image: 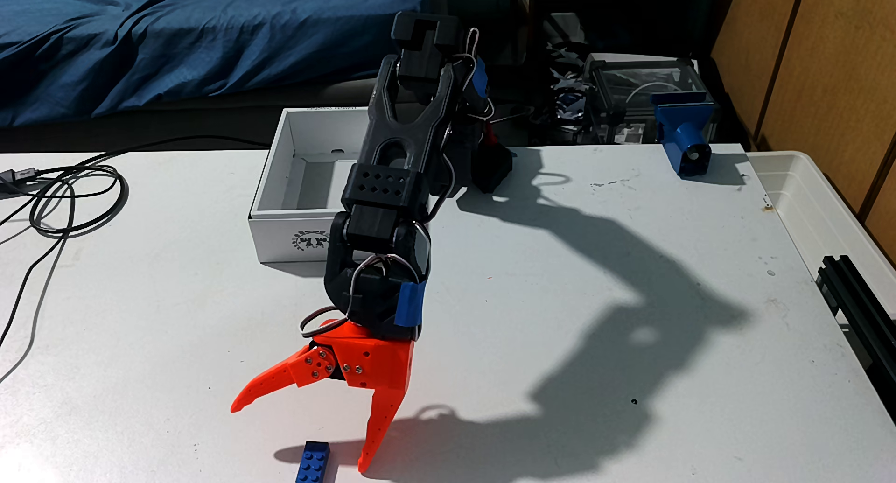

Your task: Grab the blue brick and place in box

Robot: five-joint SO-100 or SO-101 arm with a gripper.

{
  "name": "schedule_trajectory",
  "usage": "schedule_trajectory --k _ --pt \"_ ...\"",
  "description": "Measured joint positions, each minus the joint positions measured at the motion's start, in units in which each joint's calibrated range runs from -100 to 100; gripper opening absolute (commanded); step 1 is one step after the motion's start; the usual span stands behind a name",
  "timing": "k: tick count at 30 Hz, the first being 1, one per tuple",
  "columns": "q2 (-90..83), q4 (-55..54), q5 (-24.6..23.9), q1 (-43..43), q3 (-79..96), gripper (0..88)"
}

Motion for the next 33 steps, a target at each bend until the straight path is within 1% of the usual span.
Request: schedule_trajectory --k 24,29,33 --pt "0.0 0.0 0.0 1.25 -1.61 52.6" --pt "0.0 0.0 0.0 1.33 -1.61 46.2" --pt "0.0 0.0 0.0 1.33 -2.41 45.4"
